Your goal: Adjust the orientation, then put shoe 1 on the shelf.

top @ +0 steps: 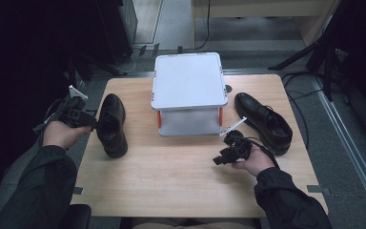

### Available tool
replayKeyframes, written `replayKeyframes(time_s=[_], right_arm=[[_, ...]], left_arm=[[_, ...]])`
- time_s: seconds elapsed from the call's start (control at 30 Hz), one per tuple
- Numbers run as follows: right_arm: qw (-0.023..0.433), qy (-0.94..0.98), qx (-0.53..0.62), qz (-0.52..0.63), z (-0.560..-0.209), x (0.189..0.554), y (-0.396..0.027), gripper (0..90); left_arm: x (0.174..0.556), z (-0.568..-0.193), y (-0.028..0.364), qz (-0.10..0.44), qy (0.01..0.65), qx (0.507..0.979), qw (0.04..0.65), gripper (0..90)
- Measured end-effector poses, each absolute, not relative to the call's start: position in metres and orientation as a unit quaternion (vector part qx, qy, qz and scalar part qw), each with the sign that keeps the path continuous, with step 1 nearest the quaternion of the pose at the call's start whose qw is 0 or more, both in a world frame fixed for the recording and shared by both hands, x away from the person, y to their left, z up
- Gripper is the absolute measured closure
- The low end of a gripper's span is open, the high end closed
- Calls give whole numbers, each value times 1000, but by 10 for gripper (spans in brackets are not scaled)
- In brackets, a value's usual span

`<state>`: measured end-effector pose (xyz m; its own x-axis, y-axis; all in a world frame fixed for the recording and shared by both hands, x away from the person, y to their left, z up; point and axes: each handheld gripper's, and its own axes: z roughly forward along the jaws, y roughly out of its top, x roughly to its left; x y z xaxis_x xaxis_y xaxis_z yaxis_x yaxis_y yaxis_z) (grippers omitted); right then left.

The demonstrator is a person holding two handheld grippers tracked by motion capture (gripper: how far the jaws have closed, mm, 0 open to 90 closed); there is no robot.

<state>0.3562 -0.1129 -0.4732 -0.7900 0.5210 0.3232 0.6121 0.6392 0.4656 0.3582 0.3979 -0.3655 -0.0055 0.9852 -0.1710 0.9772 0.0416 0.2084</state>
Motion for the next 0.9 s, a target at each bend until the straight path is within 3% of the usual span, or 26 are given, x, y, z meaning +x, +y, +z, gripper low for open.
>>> replayKeyframes(time_s=[0.47, 0.9], right_arm=[[82, -902, -317, -283, -473, 355, -114, 489], [79, -901, -317, -284, -473, 356, -115, 490]], left_arm=[[380, -410, 402, 0, 747, 655, 115, 629], [387, -411, 421, -42, 781, 612, 117, 828]])
